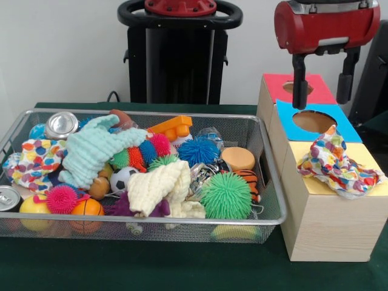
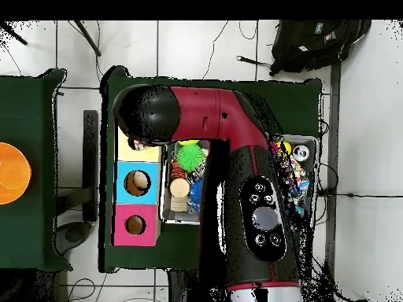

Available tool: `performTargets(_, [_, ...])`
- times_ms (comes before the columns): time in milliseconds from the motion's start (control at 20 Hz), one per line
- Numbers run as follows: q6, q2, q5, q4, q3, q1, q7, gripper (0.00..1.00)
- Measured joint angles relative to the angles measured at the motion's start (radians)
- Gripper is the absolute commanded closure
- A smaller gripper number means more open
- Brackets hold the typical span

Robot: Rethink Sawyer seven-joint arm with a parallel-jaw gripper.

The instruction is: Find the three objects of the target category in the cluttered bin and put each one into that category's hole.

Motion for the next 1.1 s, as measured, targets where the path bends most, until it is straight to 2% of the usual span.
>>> performTargets(1100, [0.0, 0.071, 0.0, -0.027, 0.0, -0.005, 0.0, 0.0])
